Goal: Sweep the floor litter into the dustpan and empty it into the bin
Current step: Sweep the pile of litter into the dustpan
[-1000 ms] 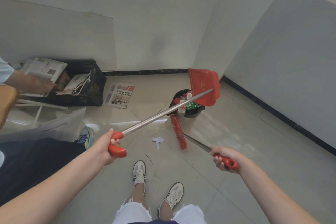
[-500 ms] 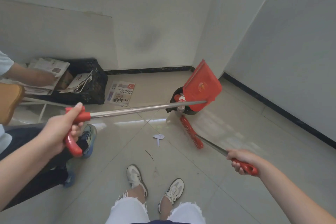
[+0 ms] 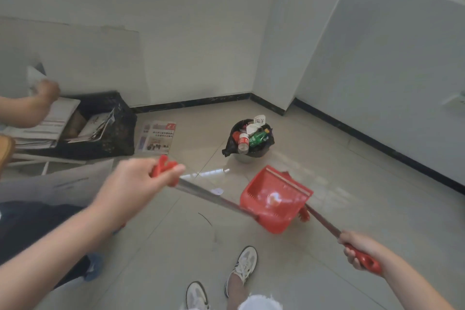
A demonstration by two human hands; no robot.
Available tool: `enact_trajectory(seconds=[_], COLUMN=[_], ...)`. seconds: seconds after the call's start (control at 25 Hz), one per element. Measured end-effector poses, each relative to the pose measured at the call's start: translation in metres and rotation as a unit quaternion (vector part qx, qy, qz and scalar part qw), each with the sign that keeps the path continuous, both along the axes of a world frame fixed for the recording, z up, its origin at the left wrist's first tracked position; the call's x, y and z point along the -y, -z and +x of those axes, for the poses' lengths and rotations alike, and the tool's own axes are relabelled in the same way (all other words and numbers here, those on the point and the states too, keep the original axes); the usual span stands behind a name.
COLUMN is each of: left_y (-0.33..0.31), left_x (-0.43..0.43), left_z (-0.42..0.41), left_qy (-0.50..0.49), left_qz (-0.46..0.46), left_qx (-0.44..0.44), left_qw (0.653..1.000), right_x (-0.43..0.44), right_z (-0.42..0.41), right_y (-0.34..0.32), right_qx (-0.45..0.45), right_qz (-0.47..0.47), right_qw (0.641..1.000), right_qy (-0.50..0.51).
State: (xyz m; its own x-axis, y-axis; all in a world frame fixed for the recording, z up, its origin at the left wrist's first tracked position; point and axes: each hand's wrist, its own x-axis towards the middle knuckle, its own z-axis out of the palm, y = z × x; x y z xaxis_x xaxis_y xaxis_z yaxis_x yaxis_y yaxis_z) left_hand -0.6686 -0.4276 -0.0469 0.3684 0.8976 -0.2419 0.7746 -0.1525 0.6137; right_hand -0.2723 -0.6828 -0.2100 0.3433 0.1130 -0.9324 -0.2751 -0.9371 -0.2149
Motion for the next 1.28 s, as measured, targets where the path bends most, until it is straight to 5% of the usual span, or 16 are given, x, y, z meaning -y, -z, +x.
enact_trajectory(seconds=[0.36,0.72,1.04,1.16,1.28], left_y=[0.109,0.135,0.131,0.128,0.128], left_x=[0.071,0.054,0.007,-0.006,-0.013], left_z=[-0.065,-0.112,-0.135,-0.148,-0.160], left_qy=[-0.008,-0.057,-0.128,-0.155,-0.161], left_qz=[-0.002,0.114,0.129,0.125,0.139], left_qx=[-0.177,-0.240,-0.226,-0.221,-0.232], left_qw=[0.984,0.962,0.957,0.955,0.949], right_x=[0.004,-0.125,-0.117,-0.089,-0.053], right_z=[-0.077,-0.198,-0.299,-0.311,-0.298], right_y=[0.073,0.132,0.135,0.134,0.130], right_qx=[0.060,0.041,0.028,0.032,0.063], right_qz=[-0.008,0.089,0.070,0.072,0.046], right_qw=[0.994,0.986,0.987,0.955,0.884], right_qy=[0.092,0.138,-0.142,-0.286,-0.461])
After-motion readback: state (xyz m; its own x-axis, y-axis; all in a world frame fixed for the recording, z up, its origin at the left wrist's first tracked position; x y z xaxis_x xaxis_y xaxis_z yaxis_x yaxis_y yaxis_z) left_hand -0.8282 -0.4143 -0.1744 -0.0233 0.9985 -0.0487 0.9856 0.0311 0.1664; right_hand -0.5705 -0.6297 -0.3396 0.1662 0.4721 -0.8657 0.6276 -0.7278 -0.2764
